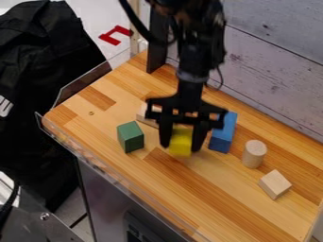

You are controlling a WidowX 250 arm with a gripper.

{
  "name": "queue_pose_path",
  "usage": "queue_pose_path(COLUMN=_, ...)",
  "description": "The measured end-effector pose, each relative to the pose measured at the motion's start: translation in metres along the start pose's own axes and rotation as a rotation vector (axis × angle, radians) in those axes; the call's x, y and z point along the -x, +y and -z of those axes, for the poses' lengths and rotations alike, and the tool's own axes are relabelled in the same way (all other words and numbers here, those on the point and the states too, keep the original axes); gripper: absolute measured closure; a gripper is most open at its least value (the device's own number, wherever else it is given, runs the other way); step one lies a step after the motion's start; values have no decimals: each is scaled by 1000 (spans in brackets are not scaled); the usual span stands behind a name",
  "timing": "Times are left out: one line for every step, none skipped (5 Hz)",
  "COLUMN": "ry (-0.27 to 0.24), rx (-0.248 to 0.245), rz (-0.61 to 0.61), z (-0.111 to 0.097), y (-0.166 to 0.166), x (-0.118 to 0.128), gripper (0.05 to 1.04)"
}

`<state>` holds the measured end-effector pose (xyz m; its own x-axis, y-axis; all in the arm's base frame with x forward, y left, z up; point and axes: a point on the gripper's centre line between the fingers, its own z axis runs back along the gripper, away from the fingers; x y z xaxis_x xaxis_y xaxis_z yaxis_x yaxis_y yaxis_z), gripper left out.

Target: Remove the yellow block in the middle and palce it on the right side

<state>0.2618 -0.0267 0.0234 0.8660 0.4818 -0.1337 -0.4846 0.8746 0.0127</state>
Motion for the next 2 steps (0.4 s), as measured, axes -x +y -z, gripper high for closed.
queue_pose_path(ry=-27, rx=-7, rz=77, z=-20, y=-3, x=10, gripper=497)
queue_pose_path(ry=-5, rx=-28, rz=148, z=-16, y=-5, x=12, gripper=497)
